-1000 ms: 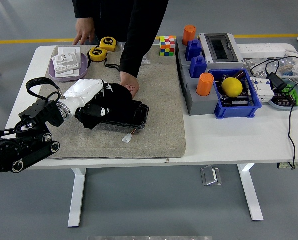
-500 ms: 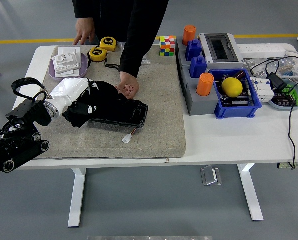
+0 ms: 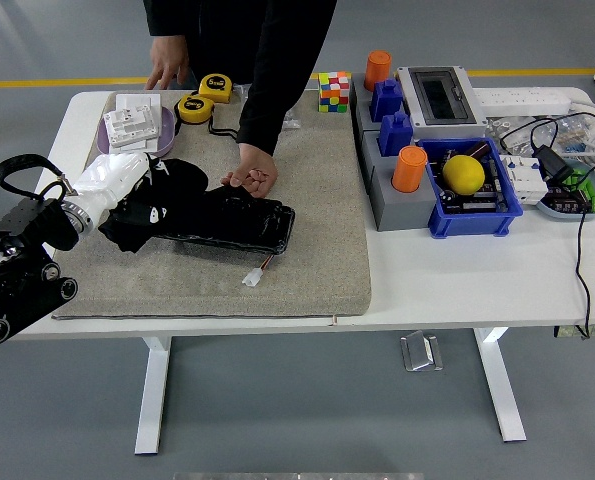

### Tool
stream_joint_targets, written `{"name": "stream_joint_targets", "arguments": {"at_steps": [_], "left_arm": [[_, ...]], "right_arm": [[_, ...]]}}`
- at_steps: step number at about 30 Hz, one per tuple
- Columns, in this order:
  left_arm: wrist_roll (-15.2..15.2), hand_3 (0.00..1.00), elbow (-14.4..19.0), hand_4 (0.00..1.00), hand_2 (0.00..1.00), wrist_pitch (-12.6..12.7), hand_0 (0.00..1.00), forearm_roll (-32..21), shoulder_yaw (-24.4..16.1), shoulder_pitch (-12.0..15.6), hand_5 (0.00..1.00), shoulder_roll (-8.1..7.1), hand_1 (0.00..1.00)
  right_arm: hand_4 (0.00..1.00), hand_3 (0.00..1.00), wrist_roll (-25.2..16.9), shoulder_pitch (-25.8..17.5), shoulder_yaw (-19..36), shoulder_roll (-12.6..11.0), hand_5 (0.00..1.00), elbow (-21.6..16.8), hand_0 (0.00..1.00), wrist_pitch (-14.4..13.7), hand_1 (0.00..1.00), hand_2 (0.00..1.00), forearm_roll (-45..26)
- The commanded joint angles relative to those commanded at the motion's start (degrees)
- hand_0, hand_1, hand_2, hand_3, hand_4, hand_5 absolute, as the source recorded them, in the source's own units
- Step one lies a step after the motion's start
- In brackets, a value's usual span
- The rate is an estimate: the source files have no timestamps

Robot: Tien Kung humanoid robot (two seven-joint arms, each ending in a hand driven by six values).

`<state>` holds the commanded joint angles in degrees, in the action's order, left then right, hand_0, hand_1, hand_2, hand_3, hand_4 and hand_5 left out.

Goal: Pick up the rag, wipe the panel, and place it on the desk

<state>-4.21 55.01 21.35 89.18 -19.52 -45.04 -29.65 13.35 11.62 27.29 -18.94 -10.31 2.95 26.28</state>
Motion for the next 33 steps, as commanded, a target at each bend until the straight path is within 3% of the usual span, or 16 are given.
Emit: {"name": "stream_joint_targets", "arguments": {"at_steps": [7,10,11,22,33], "left_arm": [[0.1,0.555,-1.0,0.701,0.334,0.1,0.252,0.1,-1.1,0.7,0.003,-0.94,0.191],[0.3,0.555,-1.2,0.701,0.334,0.0,0.252,0.0,-2.5,1.1,0.003,-1.76,0.191],[0.3,0.535,-1.3,0.699,0.277,0.1,0.25,-0.1,-2.9,1.2,0.002,-1.97,0.174],[0.6,0.534,-2.1,0.699,0.276,0.1,0.25,0.6,-7.3,2.5,0.002,-4.78,0.174],[0.9,0.535,-3.1,0.7,0.277,0.3,0.249,0.4,-8.7,4.6,0.002,-5.66,0.174]], "right_arm": [[0.998,0.674,0.3,-0.1,1.1,0.1,0.516,0.0,0.786,0.0,0.72,0.724,0.9],[0.998,0.674,0.3,-0.2,1.1,0.3,0.516,0.0,0.786,0.1,0.72,0.724,0.9],[0.998,0.675,0.3,-0.2,1.1,0.3,0.517,0.0,0.783,0.1,0.72,0.724,0.8],[0.998,0.677,0.1,-0.2,0.8,0.4,0.523,0.0,0.786,0.1,0.72,0.724,0.0],[0.998,0.684,0.2,-0.2,0.9,0.4,0.531,0.0,0.787,0.1,0.722,0.725,-0.3]]}}
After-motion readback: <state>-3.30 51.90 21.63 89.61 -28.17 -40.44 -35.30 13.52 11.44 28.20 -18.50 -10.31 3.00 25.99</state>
